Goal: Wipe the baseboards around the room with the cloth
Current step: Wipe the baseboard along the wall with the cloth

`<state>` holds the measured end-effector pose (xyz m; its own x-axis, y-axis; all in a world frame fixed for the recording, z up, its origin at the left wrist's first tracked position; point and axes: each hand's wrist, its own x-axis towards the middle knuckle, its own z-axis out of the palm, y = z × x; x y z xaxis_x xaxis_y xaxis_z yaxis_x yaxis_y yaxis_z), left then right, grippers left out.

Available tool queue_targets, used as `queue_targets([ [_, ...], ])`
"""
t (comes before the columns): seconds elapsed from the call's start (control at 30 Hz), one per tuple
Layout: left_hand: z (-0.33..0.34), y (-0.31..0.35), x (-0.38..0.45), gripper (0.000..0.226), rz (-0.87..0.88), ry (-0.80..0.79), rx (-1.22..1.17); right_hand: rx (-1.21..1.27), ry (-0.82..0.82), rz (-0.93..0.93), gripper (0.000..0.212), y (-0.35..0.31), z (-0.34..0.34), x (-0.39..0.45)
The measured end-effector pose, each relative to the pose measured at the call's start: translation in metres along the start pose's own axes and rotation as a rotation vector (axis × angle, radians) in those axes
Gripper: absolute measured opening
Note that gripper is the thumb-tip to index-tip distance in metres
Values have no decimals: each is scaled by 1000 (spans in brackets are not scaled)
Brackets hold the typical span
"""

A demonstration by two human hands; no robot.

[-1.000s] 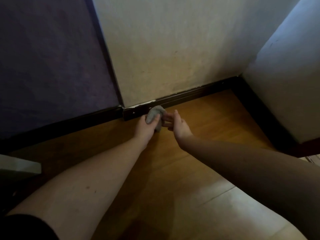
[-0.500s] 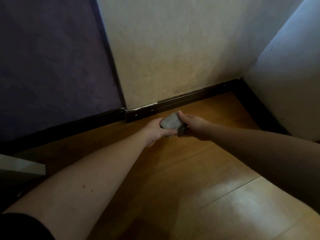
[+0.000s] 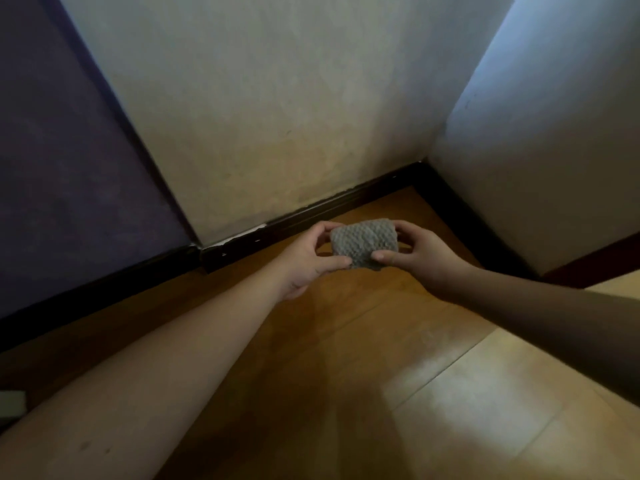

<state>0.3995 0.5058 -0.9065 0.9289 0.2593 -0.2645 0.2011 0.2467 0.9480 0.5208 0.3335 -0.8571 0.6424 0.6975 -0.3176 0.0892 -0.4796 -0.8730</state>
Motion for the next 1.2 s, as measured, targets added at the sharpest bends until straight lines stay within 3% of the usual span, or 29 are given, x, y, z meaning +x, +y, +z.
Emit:
queue_targets([
  [0.1,-2,-1,-3,54,6,5,52,-6,56,-71,56,8,9,-7],
  [0.23,-13,0,-2,82,159,-93,579,8,89,-122,55,17,25,-8],
  [0.3,-12,-1,-3,95,199,-118,719,39,115,-91,54,20,32,-7],
  [0.37,-11,-4,-3,93,190,-74,685,173,91,-32,52,21,34,-4],
  [0.47,-9,-8,-3,72,41,-8,442,435,-7,81,47,23,30,0],
  [0.53,-7,-11,-3,59,-113,25,241,399,-17,120,52,26,29,1],
  [0.63,-5,-16,-3,67,-271,80,4,294,-60,133,61,35,32,3],
  [0.73,-6,-20,2,57,-318,182,-71,258,-154,155,59,43,32,2],
  [0.83,-7,-21,5,67,-391,291,-49,224,-253,161,53,46,34,2],
  [1.07,-19,-26,-1,86,-318,-132,-16,357,-156,216,40,52,31,2],
  [1.2,-20,-35,1,115,-255,-182,348,439,-102,265,34,51,33,4],
])
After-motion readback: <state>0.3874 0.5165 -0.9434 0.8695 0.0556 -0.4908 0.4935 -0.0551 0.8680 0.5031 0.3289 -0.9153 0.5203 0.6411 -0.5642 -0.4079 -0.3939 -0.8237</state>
